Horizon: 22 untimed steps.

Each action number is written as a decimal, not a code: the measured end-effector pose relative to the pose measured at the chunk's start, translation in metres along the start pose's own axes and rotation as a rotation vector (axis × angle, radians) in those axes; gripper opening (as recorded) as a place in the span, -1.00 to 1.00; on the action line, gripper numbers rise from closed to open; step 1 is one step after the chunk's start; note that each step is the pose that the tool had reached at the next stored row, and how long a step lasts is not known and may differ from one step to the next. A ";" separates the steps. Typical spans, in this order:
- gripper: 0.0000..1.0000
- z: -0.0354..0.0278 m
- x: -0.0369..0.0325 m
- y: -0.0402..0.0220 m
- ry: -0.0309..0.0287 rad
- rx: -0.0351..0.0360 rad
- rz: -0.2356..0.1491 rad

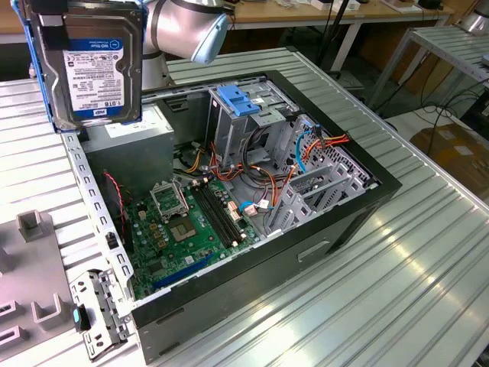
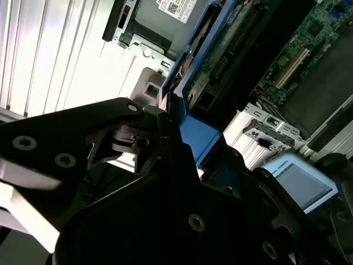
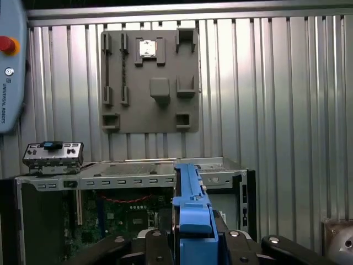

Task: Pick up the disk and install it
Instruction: 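Pick up the disk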

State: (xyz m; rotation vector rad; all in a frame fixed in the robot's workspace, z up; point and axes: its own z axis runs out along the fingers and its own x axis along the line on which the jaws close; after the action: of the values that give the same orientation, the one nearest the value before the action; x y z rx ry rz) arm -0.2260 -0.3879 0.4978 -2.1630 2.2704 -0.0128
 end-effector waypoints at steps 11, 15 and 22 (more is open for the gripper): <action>-0.25 0.0005 -0.0003 -0.0476 0.0012 0.0002 0.000; -0.25 0.0005 -0.0004 -0.0482 0.0013 0.0001 0.000; -0.25 0.0006 -0.0006 -0.0534 0.0012 0.0002 0.000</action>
State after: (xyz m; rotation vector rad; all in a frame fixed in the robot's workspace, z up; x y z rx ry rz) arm -0.1726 -0.3899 0.4977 -2.1635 2.2710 -0.0143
